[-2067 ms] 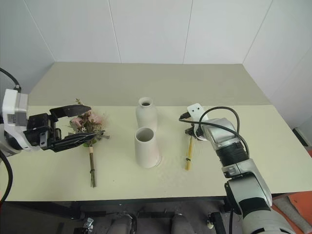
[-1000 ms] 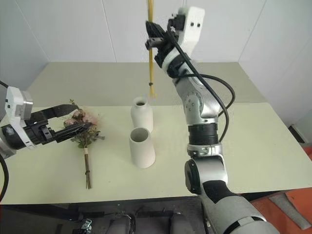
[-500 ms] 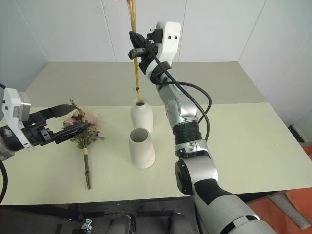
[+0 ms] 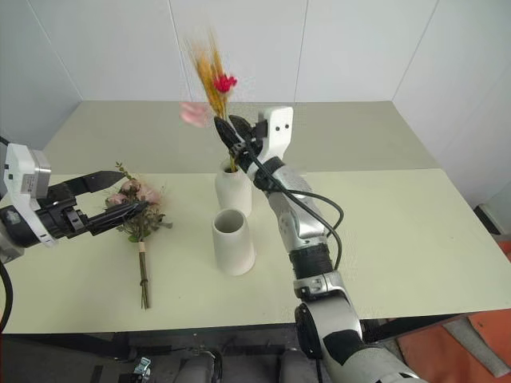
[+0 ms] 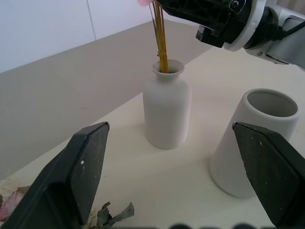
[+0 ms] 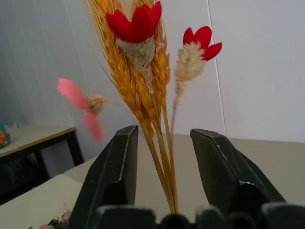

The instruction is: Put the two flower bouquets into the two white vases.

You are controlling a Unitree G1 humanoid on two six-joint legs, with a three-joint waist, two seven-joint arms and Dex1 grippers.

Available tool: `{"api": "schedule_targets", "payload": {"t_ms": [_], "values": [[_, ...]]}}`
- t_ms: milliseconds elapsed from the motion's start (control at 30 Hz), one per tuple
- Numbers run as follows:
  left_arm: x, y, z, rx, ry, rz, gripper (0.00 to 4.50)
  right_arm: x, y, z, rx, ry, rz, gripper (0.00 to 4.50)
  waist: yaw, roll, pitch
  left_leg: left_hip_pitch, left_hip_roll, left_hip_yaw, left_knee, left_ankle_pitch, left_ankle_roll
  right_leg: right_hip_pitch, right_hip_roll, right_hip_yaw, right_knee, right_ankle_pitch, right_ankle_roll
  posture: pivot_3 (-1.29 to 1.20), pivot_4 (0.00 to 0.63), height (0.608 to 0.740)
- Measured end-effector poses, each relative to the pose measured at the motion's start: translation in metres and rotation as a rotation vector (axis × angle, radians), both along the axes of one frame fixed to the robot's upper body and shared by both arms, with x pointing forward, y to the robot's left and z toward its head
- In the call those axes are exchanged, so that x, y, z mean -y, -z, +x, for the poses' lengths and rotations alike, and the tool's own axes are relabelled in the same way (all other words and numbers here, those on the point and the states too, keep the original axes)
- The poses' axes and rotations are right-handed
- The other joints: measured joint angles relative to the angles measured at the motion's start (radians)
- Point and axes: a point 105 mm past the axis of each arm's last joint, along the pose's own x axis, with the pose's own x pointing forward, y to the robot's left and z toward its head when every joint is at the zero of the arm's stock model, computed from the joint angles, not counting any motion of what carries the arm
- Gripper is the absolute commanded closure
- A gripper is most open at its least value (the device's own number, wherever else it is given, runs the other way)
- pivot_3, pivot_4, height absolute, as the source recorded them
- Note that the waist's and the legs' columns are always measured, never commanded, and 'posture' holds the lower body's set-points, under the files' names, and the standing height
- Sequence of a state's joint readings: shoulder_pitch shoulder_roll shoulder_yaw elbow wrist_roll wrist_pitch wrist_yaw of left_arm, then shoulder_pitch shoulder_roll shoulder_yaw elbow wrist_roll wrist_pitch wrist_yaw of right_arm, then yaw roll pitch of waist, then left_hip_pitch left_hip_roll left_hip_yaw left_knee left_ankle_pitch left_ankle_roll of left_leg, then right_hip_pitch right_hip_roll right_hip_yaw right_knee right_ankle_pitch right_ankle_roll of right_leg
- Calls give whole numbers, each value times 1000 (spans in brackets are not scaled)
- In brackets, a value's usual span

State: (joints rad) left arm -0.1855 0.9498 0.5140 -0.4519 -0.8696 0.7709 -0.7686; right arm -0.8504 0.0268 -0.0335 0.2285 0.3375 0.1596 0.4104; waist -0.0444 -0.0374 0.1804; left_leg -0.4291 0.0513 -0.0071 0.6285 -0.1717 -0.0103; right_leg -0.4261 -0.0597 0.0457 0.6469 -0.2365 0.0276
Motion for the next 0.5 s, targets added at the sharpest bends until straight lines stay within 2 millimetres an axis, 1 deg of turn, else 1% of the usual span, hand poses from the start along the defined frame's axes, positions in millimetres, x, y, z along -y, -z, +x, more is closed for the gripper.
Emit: {"api": "schedule_targets", "payload": {"t_ms": [100, 133, 233, 333, 433, 500], "values": [[0, 0, 1, -2, -3, -1, 0, 8, 2, -8, 11, 9, -29, 296, 0, 0, 0, 0, 0, 0, 0, 0, 0, 0, 0, 0, 0, 0, 0, 0, 150, 740], [-1, 1, 1, -3, -9, -1, 0, 10, 3, -10, 12, 11, -43, 60, 0, 0, 0, 0, 0, 0, 0, 0, 0, 0, 0, 0, 0, 0, 0, 0, 150, 740], [-4, 5, 5, -35, -49, 8, 0, 24, 12, -20, 1, -25, -126, 60, 1, 0, 0, 1, 0, 0, 0, 0, 0, 1, 0, 0, 0, 0, 0, 0, 150, 740], [-16, 17, 10, -132, -148, 67, 0, 40, 24, -32, -17, -98, -256, 60, 4, 0, 0, 1, 0, 0, 0, 0, 0, 1, 0, 0, 0, 0, 0, 0, 150, 740], [-29, 31, 14, -274, -248, 125, 0, 52, 22, -44, -12, -185, -345, 60, 3, 0, 0, 4, 0, 0, 0, 0, 0, 3, 0, 0, 0, -1, 0, 0, 150, 740], [-34, 34, 16, -358, -289, 131, 0, 60, 17, -53, -2, -256, -405, 60, 2, -1, 0, 4, 0, 0, -1, 0, 0, 3, 1, 0, 0, -2, 2, 0, 150, 740]]}}
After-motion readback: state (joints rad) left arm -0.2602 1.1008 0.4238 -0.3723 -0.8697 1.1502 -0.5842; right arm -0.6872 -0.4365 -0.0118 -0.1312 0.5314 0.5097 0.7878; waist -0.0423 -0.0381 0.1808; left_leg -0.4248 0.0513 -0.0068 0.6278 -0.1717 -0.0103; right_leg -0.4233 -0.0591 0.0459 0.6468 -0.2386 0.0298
